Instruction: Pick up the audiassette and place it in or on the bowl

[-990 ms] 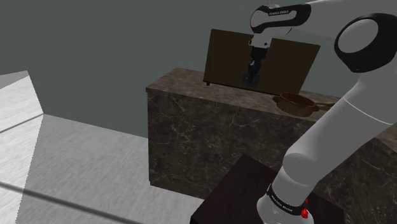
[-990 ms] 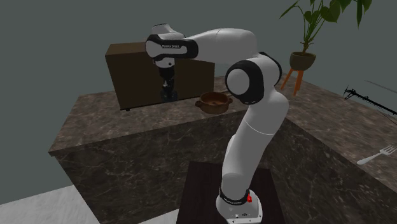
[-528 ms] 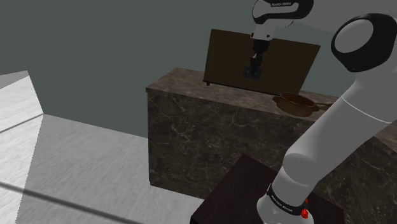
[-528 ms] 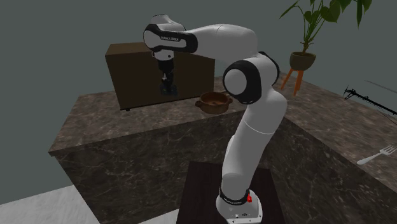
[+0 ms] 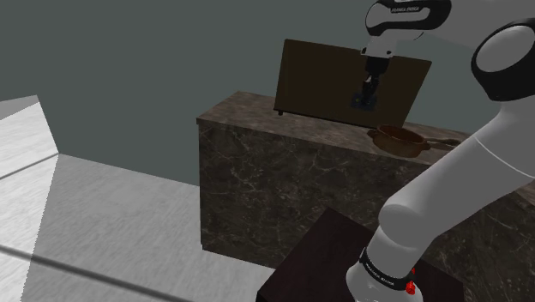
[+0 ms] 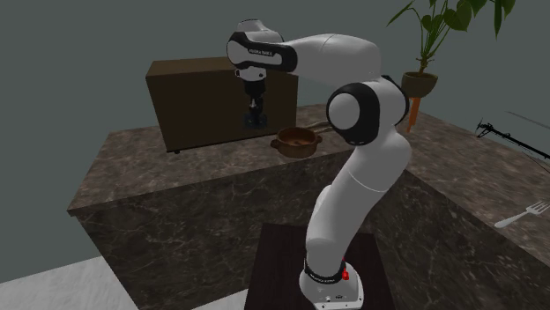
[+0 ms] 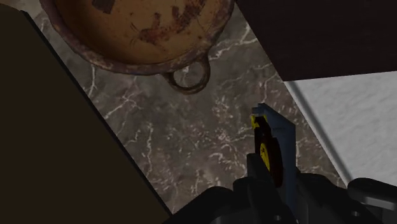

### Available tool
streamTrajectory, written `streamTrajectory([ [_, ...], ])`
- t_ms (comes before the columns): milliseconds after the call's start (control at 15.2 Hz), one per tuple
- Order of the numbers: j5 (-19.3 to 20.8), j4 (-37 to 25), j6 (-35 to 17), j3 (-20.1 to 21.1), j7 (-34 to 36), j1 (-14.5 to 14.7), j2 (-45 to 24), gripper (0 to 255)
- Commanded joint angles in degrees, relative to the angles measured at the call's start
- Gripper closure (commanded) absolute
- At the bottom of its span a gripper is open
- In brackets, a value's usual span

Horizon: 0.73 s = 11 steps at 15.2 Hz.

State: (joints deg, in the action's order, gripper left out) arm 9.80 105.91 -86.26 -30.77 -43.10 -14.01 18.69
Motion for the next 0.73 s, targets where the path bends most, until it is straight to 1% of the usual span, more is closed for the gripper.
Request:
streamTrajectory([
  [0,1.13,0.19,0.58,-1.41,-2.39,-1.01,1.15,255],
  [330,3.92,0.87,1.1,-5.25,-8.34,-3.44,3.52,255],
  [660,6.23,-0.02,1.44,-9.87,-14.98,-5.51,4.34,255],
])
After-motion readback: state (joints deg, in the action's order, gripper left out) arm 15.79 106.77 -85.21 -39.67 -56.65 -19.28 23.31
